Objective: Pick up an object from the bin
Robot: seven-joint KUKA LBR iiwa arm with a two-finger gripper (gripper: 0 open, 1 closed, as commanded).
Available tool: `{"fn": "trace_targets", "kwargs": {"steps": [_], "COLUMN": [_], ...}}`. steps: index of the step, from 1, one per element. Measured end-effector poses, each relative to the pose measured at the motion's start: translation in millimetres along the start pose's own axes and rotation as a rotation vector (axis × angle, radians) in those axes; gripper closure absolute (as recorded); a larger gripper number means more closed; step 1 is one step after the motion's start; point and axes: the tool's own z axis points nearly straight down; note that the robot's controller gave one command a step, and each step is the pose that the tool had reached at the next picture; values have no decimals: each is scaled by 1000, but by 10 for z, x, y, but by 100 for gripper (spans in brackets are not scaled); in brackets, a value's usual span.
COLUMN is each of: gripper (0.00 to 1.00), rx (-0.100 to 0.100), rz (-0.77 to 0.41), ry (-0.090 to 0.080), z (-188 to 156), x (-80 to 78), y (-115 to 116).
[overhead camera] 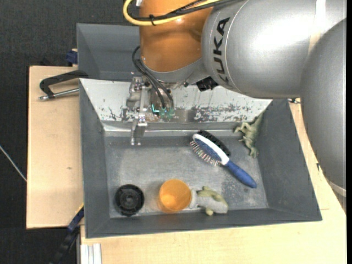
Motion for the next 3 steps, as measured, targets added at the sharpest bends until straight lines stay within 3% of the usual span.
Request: {"fn": "trace_targets", "kwargs": {"steps": [1,2,3], "gripper": [0,0,100], "rx": [2,-6,-5], "rz": [-21,48,47], "ry": [4,-15,-3], "z": [929,1595,1611], "x": [1035,1012,1044], "y": [-303,8,22]}}
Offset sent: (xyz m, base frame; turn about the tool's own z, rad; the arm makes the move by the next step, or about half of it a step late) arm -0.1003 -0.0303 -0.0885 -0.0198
